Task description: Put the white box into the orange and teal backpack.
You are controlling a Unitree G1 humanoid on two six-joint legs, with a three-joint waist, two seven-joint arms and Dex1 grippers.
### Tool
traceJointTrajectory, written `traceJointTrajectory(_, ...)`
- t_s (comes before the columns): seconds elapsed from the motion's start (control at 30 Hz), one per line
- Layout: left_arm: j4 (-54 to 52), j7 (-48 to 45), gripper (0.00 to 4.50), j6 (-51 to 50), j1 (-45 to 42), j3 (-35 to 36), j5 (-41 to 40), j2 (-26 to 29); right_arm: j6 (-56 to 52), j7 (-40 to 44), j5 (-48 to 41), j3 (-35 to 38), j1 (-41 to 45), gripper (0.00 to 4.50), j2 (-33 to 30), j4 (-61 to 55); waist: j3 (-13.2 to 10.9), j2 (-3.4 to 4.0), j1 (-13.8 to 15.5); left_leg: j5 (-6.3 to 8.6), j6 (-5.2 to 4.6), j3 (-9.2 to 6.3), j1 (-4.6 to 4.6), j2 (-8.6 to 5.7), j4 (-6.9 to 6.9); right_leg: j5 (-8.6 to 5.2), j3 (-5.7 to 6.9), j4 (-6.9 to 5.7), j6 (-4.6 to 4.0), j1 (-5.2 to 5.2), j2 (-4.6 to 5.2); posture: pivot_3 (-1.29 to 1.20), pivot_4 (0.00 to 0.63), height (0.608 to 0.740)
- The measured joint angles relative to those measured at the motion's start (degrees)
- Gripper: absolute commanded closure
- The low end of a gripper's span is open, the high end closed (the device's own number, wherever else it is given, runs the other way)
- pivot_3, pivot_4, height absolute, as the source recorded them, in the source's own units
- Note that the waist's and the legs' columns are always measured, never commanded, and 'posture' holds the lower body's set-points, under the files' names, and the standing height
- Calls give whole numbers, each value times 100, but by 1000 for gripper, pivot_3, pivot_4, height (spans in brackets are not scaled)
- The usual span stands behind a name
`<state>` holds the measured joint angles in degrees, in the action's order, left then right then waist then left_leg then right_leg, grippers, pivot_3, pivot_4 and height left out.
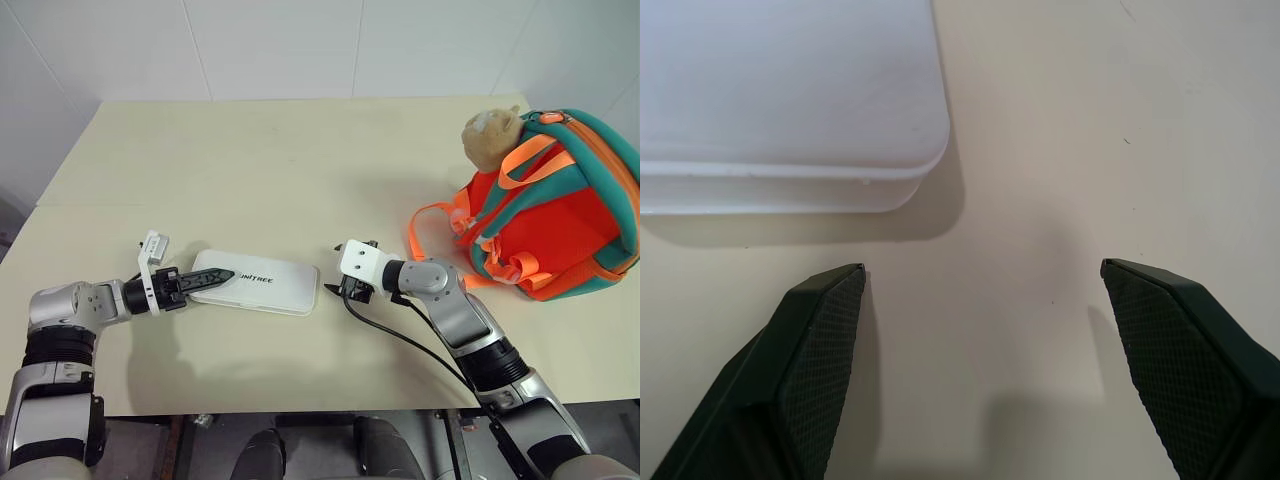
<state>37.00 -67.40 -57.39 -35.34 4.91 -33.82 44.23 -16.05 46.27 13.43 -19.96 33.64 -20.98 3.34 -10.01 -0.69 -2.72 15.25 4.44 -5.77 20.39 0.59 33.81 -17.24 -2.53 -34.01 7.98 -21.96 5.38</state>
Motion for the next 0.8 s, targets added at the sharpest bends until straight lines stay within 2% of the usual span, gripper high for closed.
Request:
traceJointTrajectory(0.13,221,-189,35,149,-148,-154,127,50,0,-2,-6,0,0,0,0,-1,-2,-3,-1,0,-1,0,1,1,-1,0,0,-2,0,-2,-1,0,150,740)
traceJointTrajectory(0.33,580,-296,1852,302,-305,-247,345,61,41,-3,-48,0,1,0,-1,-6,-7,-14,-29,2,-3,1,16,1,-1,0,0,-4,1,-16,-2,0,150,740)
traceJointTrajectory(0.4,694,-440,2192,263,-343,-223,344,61,70,-5,-56,1,11,0,-12,-21,-3,-23,-25,2,-2,1,44,1,3,-1,0,-13,2,-44,-2,0,150,740)
traceJointTrajectory(0.47,749,-512,2316,243,-413,-223,344,56,74,-7,-53,1,50,0,-16,-22,-4,-30,-18,0,2,-2,83,1,17,0,1,-24,4,-74,-3,0,150,740)
traceJointTrajectory(0.8,799,-531,2619,-49,-496,2,338,-19,76,-18,-56,2,54,0,-29,-22,-6,-33,10,0,1,-1,85,1,17,0,2,-22,4,-74,-3,0,150,740)
